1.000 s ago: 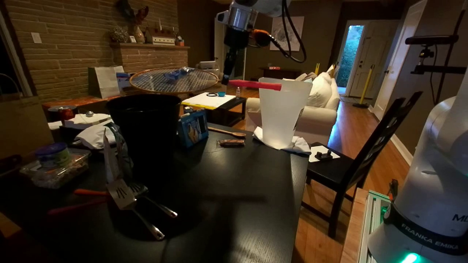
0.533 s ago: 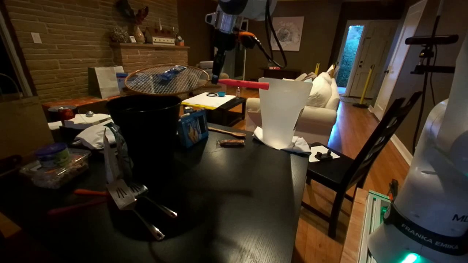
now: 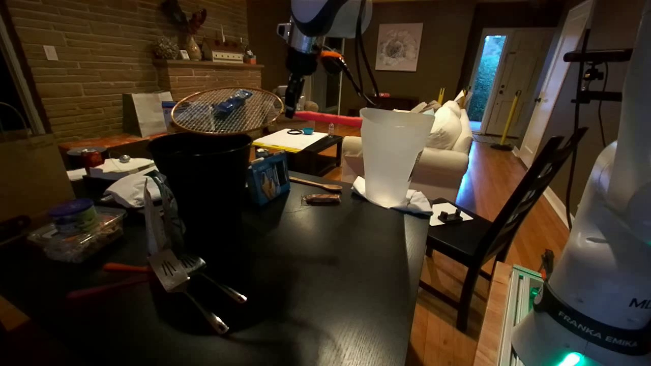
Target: Put the chocolate bar inside the trash can using the racket
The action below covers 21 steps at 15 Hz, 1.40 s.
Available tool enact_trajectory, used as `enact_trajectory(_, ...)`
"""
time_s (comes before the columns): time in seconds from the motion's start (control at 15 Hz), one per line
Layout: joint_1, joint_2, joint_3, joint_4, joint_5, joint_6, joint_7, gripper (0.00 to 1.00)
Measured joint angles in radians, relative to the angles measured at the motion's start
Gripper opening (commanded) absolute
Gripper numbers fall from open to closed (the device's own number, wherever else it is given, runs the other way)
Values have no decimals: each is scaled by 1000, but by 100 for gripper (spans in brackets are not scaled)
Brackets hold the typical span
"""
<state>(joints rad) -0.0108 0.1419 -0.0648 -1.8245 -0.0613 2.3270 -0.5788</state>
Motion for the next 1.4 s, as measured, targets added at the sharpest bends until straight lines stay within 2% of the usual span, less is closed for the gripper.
enact_trajectory(0.67, 1, 32, 9, 13, -177, 138, 166, 4)
enact_trajectory(1.4, 22, 79, 14, 15, -346, 135, 281, 4)
